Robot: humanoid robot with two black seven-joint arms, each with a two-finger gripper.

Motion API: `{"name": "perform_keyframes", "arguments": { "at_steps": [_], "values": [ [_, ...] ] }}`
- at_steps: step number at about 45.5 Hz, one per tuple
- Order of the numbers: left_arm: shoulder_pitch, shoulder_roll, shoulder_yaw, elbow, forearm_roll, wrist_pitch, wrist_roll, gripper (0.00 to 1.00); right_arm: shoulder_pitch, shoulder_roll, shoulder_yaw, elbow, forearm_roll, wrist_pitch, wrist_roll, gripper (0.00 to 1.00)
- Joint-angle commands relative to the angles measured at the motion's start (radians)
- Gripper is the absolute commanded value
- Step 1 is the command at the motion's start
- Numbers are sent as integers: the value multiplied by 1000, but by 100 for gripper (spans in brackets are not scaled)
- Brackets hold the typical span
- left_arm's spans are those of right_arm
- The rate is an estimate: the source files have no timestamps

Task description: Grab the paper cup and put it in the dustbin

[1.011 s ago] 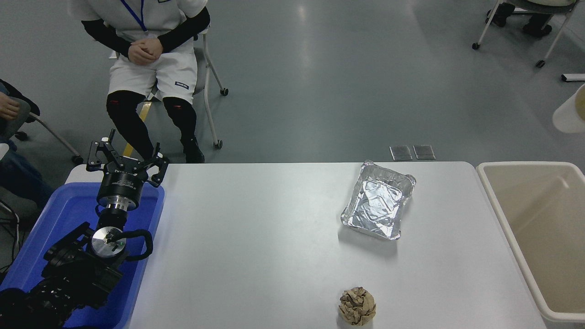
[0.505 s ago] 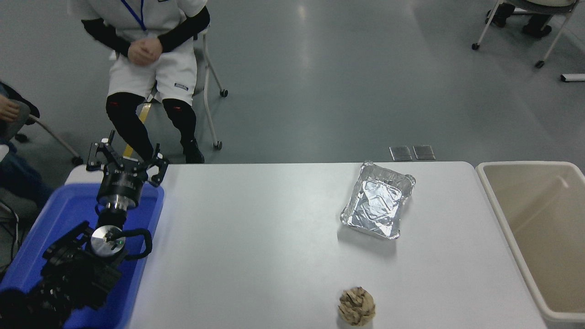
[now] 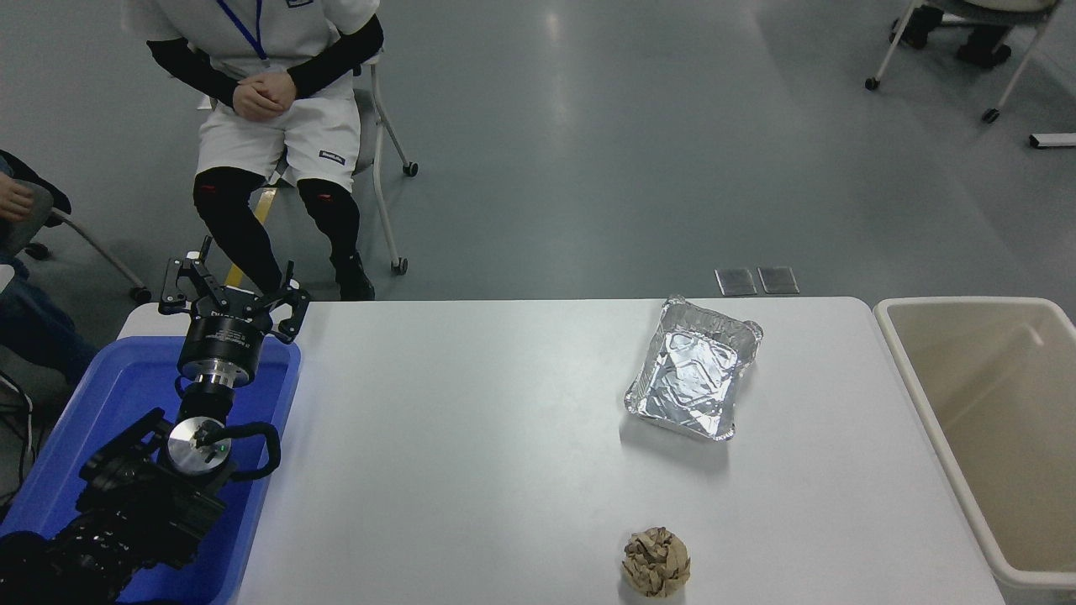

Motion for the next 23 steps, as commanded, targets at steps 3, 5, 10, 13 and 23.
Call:
{"name": "perform_keyframes", "arguments": {
  "at_steps": [3,5,10,13,23],
  "values": [
    [0,0,0,0,0,0,0,99,-451,191,304,-206,156,-260,1,0],
    [0,-1,0,0,-1,0,0,99,-522,240,376,-275,157,-260,1,0],
    [0,0,0,0,0,0,0,99,-665,340,529,-450,156,-260,1,0],
    [0,-1,0,0,0,0,0,99,-711,406,580,-539,154,-260,3,0],
    [0,-1,0,0,0,0,0,99,-777,561,596,-706,156,-272,3,0]
  ]
}}
